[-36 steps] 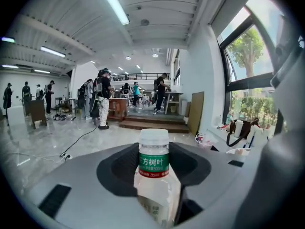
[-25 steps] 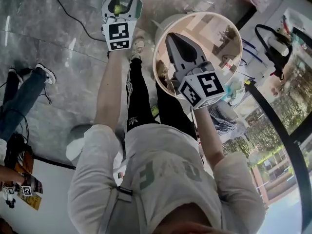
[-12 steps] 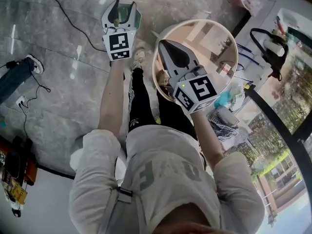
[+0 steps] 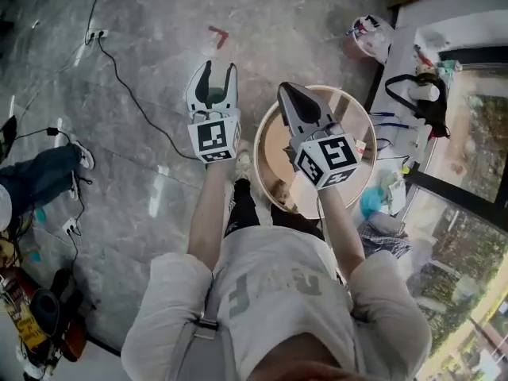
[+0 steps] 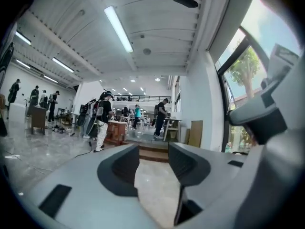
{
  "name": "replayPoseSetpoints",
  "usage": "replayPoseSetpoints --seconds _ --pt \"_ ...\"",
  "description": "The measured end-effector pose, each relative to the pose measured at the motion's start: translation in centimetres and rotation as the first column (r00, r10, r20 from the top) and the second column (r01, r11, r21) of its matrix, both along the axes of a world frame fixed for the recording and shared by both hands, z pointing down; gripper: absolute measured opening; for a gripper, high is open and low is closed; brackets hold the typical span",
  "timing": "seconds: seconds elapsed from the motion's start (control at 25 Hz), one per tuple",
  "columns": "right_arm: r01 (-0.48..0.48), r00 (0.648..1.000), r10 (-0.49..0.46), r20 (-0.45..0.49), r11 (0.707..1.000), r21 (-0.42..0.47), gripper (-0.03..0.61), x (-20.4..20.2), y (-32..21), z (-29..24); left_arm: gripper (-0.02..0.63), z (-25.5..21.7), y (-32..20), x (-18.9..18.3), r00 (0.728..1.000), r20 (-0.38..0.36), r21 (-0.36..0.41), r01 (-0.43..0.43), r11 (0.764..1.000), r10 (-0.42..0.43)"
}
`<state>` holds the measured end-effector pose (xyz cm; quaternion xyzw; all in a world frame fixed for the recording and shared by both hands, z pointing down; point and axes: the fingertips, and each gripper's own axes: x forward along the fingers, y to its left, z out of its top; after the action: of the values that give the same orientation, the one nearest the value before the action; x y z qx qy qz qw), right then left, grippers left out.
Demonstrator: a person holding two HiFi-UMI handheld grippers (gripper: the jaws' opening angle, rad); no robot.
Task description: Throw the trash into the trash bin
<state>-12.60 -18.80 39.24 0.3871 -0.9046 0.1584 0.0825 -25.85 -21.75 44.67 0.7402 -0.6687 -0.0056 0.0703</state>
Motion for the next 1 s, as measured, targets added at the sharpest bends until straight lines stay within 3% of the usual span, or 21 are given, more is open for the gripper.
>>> replayPoseSetpoints --seconds 0.2,0.44,0.52,0.56,0.64,0.88,1.0 --pt "-0.122 0.988 0.109 0.113 0.986 0.11 0.015 4.4 0.4 -6.9 0.192 -8.7 1.0 8.7 0.987 -0.032 0.128 -0.154 0.98 0.16" --pt "-0.202 0.975 0.166 0.148 0.941 0.272 0.015 11.1 2.9 -14.4 0.181 -18.4 3.1 18.5 0.955 0.017 0.254 -0.292 0.922 0.297" --pt "-0.246 0.962 0.196 0.188 0.923 0.295 0.015 13.8 3.8 -16.3 0.14 -20.9 3.9 20.9 0.95 0.062 0.285 -0.311 0.907 0.306" --pt "-0.272 0.954 0.214 0.211 0.913 0.304 0.015 15.3 4.1 -17.1 0.084 -22.1 4.2 22.0 0.948 0.091 0.299 -0.317 0.9 0.304" --pt "-0.327 0.934 0.253 0.251 0.889 0.319 0.015 18.2 4.5 -18.2 0.02 -24.0 4.5 24.1 0.94 0.139 0.317 -0.341 0.885 0.312" --pt "-0.432 0.888 0.337 0.312 0.844 0.317 0.015 24.5 5.8 -18.5 0.014 -26.4 6.0 29.0 0.904 0.18 0.338 -0.427 0.838 0.388" --pt "-0.455 0.876 0.355 0.327 0.832 0.318 0.015 26.3 6.5 -18.6 0.014 -25.9 6.9 30.7 0.89 0.187 0.326 -0.455 0.828 0.416"
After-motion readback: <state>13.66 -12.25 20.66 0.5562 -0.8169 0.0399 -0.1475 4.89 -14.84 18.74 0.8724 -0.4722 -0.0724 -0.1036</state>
